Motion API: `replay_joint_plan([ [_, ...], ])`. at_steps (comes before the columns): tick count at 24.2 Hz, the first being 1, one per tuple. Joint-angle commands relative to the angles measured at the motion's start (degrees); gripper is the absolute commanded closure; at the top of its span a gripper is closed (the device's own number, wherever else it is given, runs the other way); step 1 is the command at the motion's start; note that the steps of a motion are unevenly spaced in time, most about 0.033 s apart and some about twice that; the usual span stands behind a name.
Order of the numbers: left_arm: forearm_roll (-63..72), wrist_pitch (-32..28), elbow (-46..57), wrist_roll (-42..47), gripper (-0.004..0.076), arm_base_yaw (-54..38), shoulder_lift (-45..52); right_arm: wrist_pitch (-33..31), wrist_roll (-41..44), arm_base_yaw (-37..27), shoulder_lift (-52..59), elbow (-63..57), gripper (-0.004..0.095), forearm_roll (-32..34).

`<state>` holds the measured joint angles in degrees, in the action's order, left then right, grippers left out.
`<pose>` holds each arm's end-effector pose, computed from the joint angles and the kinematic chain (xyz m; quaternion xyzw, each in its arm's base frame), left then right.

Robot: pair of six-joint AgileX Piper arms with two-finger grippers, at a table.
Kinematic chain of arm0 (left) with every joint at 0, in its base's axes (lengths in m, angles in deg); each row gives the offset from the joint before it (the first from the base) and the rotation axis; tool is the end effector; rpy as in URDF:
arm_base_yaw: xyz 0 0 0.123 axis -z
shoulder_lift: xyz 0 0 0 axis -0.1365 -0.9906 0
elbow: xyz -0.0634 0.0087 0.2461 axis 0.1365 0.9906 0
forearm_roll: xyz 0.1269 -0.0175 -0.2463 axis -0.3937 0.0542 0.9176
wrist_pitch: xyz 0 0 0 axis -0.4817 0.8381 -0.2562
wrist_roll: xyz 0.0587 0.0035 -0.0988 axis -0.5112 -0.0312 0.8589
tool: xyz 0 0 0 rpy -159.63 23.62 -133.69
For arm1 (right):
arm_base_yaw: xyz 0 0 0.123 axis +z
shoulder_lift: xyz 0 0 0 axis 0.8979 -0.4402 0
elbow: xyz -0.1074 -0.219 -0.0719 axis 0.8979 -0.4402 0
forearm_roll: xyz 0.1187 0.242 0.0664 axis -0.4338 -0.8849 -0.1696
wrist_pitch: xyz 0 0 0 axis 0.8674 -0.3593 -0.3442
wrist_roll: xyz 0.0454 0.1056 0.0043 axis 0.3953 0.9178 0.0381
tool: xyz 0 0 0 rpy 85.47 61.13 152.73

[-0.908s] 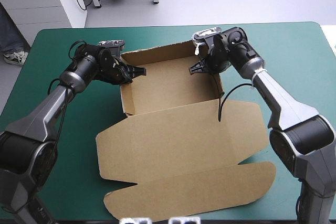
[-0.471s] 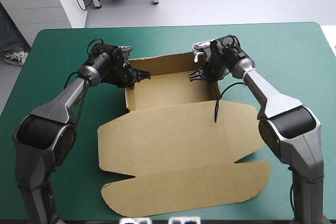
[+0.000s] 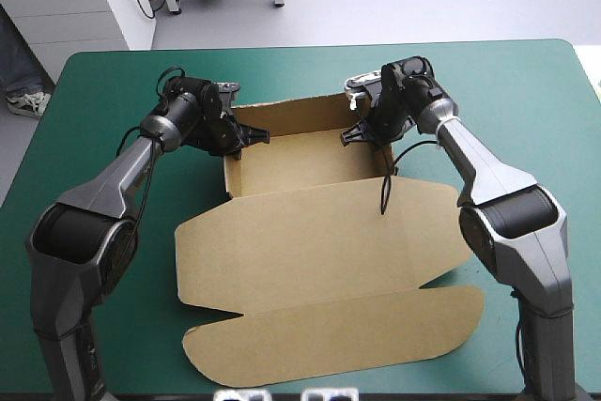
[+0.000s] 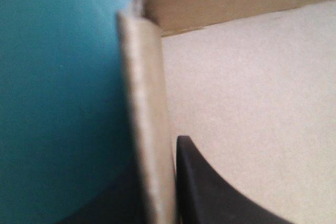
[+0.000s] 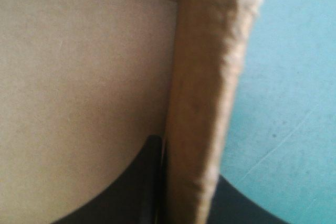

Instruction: Fold the box

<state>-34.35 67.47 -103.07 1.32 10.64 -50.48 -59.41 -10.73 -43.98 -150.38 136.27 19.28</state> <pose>0.4305 -0.1544 0.1719 0.0551 0.9857 -0.0824 0.1361 0.4599 0.1688 0.1954 -0.1860 0.9697 0.0342 0.1544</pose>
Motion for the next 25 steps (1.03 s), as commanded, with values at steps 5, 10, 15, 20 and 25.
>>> replay_joint_plan([
  [5,7.79,2.21,0.63,-5.46,0.0365,1.24,-0.83,-4.19,-3.15,-0.91,0.7,7.62,0.0429,-0.11],
  [10,7.67,4.4,0.63,-5.05,0.0309,1.04,-0.62,-4.19,-3.14,-0.91,0.7,8.17,0.0409,-1.11],
  [15,6.27,7.68,-2.76,-3.57,0.0309,1.04,-0.26,-4.19,-3.16,-0.91,0.7,8.17,0.0407,-0.87],
  [20,-0.59,15.2,-13.98,-1.07,0.0309,1.04,0.08,-4.19,-3.16,-0.91,3.43,8.3,0.0409,1.16],
  [25,0.29,15.31,-15.74,-1.02,0.0309,1.15,0.06,-4.19,-3.16,-1.45,6.17,8.3,0.0407,2.97],
])
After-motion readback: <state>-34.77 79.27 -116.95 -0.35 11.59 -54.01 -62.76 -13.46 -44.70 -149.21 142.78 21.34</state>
